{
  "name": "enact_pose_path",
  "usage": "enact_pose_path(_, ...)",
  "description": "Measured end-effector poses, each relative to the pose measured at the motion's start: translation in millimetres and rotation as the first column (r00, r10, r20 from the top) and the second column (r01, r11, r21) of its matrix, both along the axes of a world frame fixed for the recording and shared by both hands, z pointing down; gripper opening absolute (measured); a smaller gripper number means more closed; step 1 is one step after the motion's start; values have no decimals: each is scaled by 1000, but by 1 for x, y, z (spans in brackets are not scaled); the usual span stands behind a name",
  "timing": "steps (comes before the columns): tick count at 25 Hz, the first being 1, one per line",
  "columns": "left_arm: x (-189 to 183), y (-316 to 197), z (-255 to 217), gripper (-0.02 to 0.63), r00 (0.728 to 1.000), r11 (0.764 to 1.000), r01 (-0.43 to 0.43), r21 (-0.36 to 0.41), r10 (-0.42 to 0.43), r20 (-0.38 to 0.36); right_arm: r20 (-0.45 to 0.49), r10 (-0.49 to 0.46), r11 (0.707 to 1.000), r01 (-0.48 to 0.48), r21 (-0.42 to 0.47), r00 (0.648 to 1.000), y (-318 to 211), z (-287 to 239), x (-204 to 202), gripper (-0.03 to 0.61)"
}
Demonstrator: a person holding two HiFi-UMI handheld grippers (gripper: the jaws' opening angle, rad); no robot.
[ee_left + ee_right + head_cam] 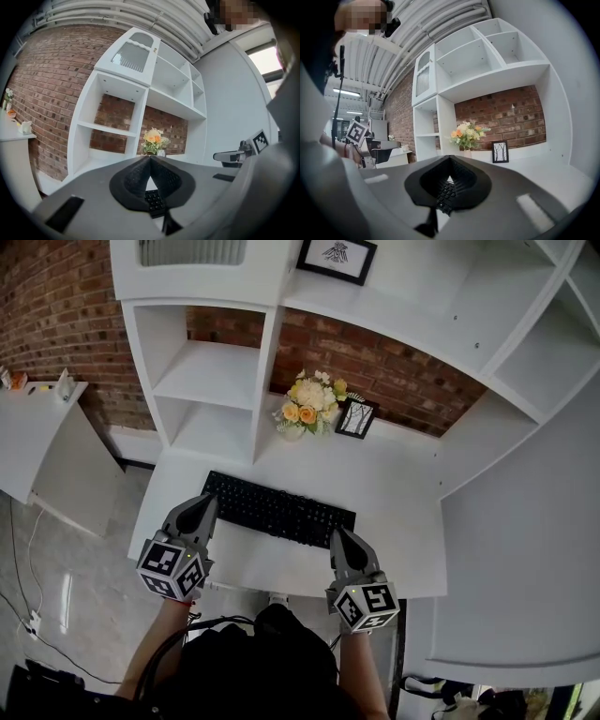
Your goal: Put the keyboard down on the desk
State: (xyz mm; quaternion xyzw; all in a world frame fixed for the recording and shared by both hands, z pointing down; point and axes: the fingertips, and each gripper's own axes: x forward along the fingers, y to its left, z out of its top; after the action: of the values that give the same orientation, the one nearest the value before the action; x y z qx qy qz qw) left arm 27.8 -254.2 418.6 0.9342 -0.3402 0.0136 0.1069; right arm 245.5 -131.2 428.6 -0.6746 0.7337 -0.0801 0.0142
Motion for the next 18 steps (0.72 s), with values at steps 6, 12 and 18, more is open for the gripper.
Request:
enact_pose_path(6, -15, 3, -7, -8, 1000, 1000, 13, 7, -12, -12, -37, 18, 999, -17, 36, 999, 5, -17, -11, 2)
enact_pose_path(12, -26, 10, -13, -8, 999, 1000, 13, 13, -12, -33, -53, 47, 996, -43, 80, 997, 15, -34, -17, 2)
enact_pose_path(18, -40, 16, -14, -8, 999, 1000, 22, 4, -22, -44, -57, 75, 993, -69, 90, 996, 25, -38, -27, 2)
